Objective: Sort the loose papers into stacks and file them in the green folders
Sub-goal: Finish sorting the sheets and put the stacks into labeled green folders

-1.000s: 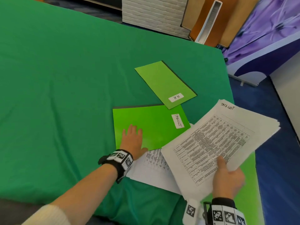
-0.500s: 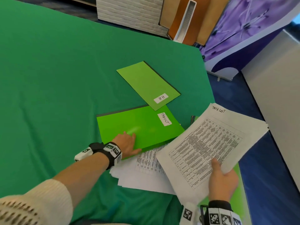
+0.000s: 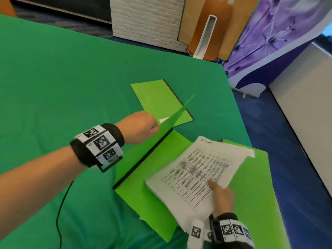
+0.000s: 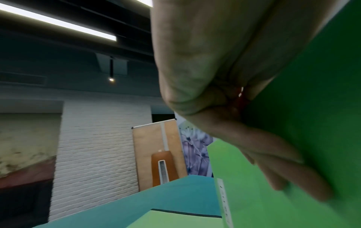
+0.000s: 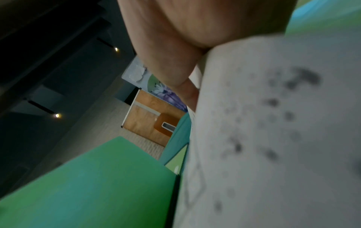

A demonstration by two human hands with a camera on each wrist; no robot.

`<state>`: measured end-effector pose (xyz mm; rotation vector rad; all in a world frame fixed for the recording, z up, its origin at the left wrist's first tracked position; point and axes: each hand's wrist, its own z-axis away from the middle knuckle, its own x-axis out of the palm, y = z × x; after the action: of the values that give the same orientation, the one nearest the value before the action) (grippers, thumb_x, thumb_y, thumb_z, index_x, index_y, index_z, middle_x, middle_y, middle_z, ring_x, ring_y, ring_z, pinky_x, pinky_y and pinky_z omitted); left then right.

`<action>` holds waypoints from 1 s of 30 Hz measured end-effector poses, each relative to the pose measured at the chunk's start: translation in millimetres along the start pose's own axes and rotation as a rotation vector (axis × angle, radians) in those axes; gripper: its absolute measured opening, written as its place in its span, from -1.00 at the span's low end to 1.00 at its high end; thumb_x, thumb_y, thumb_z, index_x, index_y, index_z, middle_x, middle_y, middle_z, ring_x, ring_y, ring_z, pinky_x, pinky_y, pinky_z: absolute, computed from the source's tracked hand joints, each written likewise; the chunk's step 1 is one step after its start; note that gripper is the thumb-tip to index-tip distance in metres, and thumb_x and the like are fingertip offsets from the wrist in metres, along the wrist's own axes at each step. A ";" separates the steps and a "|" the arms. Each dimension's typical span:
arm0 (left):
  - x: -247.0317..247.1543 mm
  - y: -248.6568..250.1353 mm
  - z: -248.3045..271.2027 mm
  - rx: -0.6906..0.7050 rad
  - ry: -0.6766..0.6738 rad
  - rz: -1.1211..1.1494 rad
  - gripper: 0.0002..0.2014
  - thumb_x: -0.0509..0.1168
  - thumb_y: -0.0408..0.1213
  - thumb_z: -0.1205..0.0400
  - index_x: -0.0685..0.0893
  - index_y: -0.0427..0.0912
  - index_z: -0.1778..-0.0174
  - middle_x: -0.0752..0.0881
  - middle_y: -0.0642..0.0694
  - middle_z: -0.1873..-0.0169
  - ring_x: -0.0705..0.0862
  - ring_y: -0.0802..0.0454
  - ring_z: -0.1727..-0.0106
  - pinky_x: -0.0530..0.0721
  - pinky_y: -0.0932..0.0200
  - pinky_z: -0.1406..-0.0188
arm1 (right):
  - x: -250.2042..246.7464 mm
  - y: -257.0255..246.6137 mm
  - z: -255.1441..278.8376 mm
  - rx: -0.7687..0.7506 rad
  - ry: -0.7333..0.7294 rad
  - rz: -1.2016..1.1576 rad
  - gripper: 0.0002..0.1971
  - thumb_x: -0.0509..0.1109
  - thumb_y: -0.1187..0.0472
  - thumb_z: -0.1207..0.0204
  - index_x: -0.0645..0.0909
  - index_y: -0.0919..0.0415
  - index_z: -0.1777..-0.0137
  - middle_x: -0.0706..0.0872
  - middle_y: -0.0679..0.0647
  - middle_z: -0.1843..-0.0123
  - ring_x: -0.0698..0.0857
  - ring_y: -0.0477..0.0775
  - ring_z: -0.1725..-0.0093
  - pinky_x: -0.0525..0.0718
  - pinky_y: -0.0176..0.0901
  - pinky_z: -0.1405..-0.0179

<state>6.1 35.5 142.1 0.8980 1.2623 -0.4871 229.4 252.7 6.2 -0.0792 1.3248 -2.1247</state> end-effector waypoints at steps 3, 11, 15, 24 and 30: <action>-16.6 -22.5 7.5 -0.032 0.013 0.146 -0.56 0.12 -0.20 -0.77 0.27 -0.21 0.45 0.26 -0.07 0.54 0.18 0.02 0.51 0.19 0.10 0.51 | 27.3 9.5 -4.2 0.017 -0.098 0.089 -0.80 0.44 0.34 -0.53 0.67 0.29 -0.14 0.79 0.26 0.02 0.78 0.28 0.06 0.74 0.19 -0.06; 13.9 -16.9 22.6 -0.052 -0.084 0.421 -0.58 0.16 -0.09 -0.76 0.46 -0.18 0.42 0.44 0.02 0.55 0.37 0.11 0.57 0.43 0.19 0.48 | 82.2 27.3 -5.1 0.022 -0.264 0.218 -0.56 0.52 0.06 -0.49 0.63 0.25 -0.31 0.74 0.18 -0.23 0.72 0.26 -0.15 0.65 0.25 -0.28; 39.5 -7.7 23.6 -0.188 -0.246 0.837 -0.59 0.15 0.05 -0.74 0.72 -0.23 -0.06 0.83 -0.08 0.10 0.82 -0.04 0.28 0.81 0.00 0.15 | 74.8 30.7 -5.1 0.016 -0.170 0.305 -0.38 0.25 -0.34 -0.51 0.59 0.18 -0.28 0.70 0.19 -0.25 0.68 0.27 -0.19 0.60 0.22 -0.32; 148.8 -38.0 -3.2 -0.530 -0.494 0.120 -0.37 0.34 0.23 -0.56 0.52 -0.28 -0.26 0.64 -0.17 -0.14 0.64 -0.13 -0.13 0.59 0.08 -0.04 | 23.3 39.9 -18.3 0.368 -0.199 0.032 -0.23 -0.04 -0.31 -0.66 0.41 0.38 -0.50 0.63 0.34 -0.33 0.63 0.28 -0.25 0.54 0.29 -0.36; 168.9 -36.9 -2.2 -0.690 -0.373 0.399 -0.26 0.54 -0.02 -0.48 0.39 -0.31 -0.44 0.54 -0.26 -0.40 0.56 -0.19 -0.37 0.58 0.01 -0.28 | 31.9 43.8 -20.2 0.349 -0.307 0.141 -0.51 0.41 -0.09 -0.56 0.52 0.31 -0.27 0.62 0.36 -0.28 0.66 0.27 -0.24 0.67 0.10 -0.12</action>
<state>22.4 41.6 -29.9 0.4197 0.7890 0.1073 217.2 238.6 -48.5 -0.1545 0.7518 -2.0907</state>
